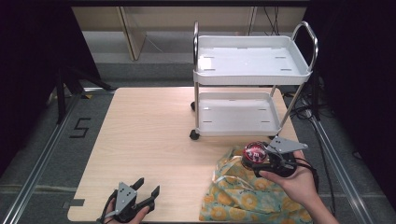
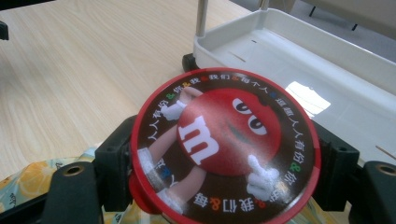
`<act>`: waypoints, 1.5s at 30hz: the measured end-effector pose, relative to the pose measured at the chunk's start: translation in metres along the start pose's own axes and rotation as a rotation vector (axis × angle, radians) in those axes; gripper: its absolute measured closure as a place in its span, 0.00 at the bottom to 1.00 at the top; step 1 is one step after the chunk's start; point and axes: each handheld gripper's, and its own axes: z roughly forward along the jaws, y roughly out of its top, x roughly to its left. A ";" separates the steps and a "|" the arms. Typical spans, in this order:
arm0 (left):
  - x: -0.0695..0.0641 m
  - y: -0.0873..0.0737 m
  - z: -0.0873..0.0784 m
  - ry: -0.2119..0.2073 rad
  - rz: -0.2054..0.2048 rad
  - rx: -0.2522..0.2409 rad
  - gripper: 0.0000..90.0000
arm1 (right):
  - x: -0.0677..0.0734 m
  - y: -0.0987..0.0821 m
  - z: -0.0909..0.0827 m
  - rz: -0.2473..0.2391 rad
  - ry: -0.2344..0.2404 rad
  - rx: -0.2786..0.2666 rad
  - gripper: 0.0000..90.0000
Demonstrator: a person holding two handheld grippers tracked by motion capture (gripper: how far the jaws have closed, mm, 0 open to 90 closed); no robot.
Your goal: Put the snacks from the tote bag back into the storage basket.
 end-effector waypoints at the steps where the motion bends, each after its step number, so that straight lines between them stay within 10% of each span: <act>1: 0.000 0.000 0.000 0.000 0.000 0.001 0.39 | -0.002 0.001 0.000 -0.014 -0.002 -0.003 0.30; 45: 0.000 0.001 -0.002 0.011 -0.010 0.001 0.40 | -0.008 0.022 0.011 -0.033 -0.005 -0.008 0.30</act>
